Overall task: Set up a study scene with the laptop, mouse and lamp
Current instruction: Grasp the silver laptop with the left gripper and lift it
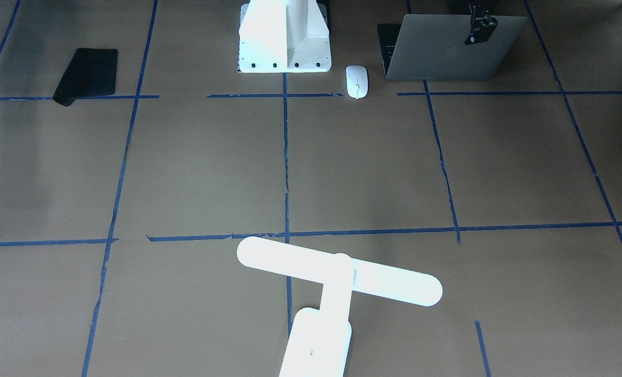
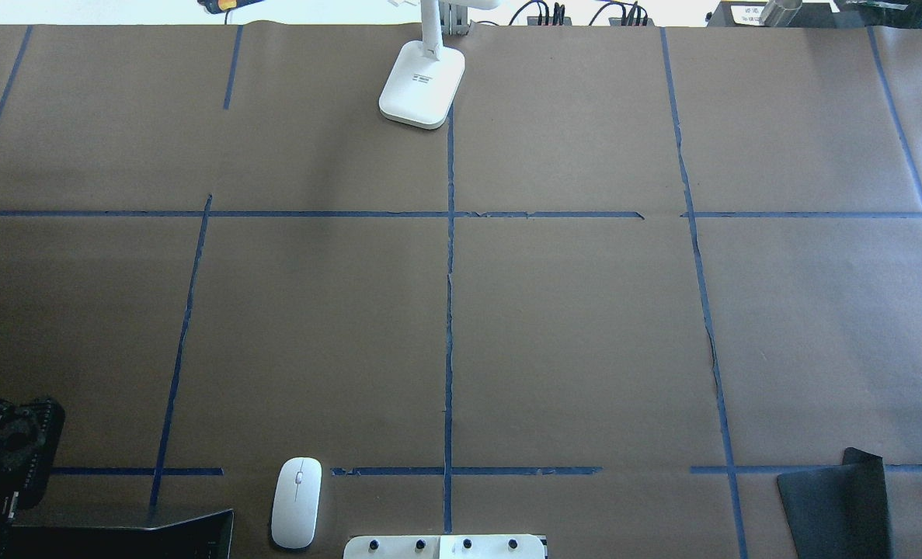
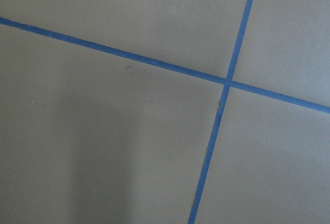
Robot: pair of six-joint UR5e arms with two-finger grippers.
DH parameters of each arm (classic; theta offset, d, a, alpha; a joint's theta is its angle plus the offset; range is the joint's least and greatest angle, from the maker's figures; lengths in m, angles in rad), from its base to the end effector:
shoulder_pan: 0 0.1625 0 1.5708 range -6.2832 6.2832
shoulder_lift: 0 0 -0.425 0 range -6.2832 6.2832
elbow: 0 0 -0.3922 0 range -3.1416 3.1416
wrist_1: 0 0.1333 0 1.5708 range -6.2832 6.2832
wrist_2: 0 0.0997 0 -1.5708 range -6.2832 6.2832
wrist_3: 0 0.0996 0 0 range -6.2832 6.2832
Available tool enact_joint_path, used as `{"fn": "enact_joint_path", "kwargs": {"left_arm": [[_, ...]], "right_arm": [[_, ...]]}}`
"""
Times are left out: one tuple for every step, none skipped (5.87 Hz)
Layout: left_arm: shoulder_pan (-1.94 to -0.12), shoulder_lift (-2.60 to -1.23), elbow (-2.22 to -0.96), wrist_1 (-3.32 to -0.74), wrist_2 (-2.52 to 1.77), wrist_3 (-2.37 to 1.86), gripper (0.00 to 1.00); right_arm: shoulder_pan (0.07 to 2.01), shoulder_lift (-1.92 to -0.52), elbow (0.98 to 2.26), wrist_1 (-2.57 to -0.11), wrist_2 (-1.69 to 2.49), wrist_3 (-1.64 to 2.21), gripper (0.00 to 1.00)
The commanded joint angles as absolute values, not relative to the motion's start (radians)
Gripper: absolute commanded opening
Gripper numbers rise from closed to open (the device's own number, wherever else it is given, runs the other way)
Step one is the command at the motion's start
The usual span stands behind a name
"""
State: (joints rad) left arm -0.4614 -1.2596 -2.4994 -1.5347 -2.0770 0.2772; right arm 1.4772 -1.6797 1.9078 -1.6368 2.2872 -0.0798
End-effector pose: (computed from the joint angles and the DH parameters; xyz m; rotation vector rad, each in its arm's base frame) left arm 0.2494 -0.2189 0.3581 0.3538 0.7480 1.4618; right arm 0.0259 -0.4508 0.5543 0.1505 -0.7173 -0.2236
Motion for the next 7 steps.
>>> {"fn": "enact_joint_path", "kwargs": {"left_arm": [[-0.46, -1.261, -2.491, -1.52, -2.08, 0.275, 0.44], [-0.462, -1.261, -2.494, -1.503, -2.082, 0.276, 0.07], [-0.466, -1.265, -2.502, -1.5, -2.083, 0.282, 0.0], [-0.469, -1.27, -2.505, -1.5, -2.085, 0.284, 0.0], [-0.475, -1.276, -2.517, -1.502, -2.086, 0.323, 0.0], [-0.503, -1.276, -2.543, -1.5, -2.085, 0.377, 0.0], [-0.637, -1.278, -2.536, -1.488, -2.08, 0.576, 0.0]], "right_arm": [[1.477, -1.68, 1.908, -1.637, 2.287, -0.08, 1.0], [1.477, -1.68, 1.908, -1.637, 2.287, -0.08, 1.0], [1.477, -1.68, 1.908, -1.637, 2.287, -0.08, 1.0], [1.477, -1.68, 1.908, -1.637, 2.287, -0.08, 1.0], [1.477, -1.68, 1.908, -1.637, 2.287, -0.08, 1.0], [1.477, -1.68, 1.908, -1.637, 2.289, -0.08, 1.0], [1.477, -1.68, 1.908, -1.637, 2.298, -0.08, 1.0]]}}
